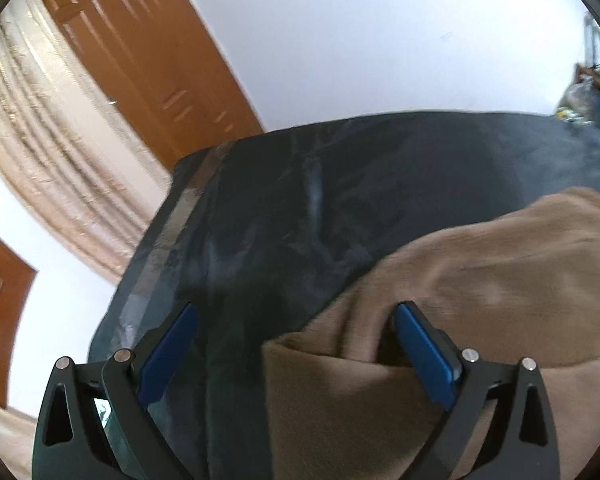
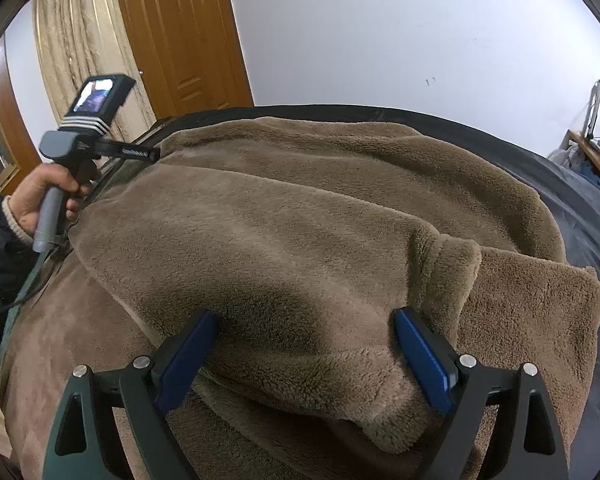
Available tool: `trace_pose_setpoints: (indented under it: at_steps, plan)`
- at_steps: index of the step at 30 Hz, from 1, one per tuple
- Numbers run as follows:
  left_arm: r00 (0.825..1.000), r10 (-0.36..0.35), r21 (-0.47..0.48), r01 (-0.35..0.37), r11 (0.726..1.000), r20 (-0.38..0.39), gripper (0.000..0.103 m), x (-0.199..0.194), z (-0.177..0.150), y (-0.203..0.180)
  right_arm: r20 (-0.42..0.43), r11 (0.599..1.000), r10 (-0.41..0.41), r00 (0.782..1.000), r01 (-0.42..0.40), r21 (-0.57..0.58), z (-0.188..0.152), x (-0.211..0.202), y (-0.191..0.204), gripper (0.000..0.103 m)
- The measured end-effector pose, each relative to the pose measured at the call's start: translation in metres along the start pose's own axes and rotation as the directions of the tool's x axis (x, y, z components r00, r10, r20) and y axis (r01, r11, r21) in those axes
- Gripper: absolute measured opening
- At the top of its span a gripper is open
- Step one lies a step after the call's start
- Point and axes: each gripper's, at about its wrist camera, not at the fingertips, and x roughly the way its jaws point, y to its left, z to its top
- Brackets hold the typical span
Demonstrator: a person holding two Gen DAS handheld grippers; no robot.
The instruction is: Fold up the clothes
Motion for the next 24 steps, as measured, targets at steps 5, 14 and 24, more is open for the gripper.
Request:
trace_pose_setpoints:
  at_steps: [5,14,24]
  plan:
    - [0.999,-0.04,0.056,0.039,0.998,0.028,0.1,-0.027,0.016,-0.024,-0.001,1.0,-0.002,1.0,0.002,-0.002,0.0,-0.001,0.001,0.093]
    - [0.998,0.022,0.052,-0.019,0.998,-0.056,0.101,0.021,0.046,-0.059,0.0,1.0,0.004,1.0,-0.004,0.0,-0.002,-0.004,-0.002,0.093]
    - [0.998,-0.003,0.026,0.005,1.0,-0.058,0.101,0.026,0.046,-0.046,-0.001,1.0,0.013,1.0,-0.013,0.003,-0.002,-0.005,-0.005,0.094]
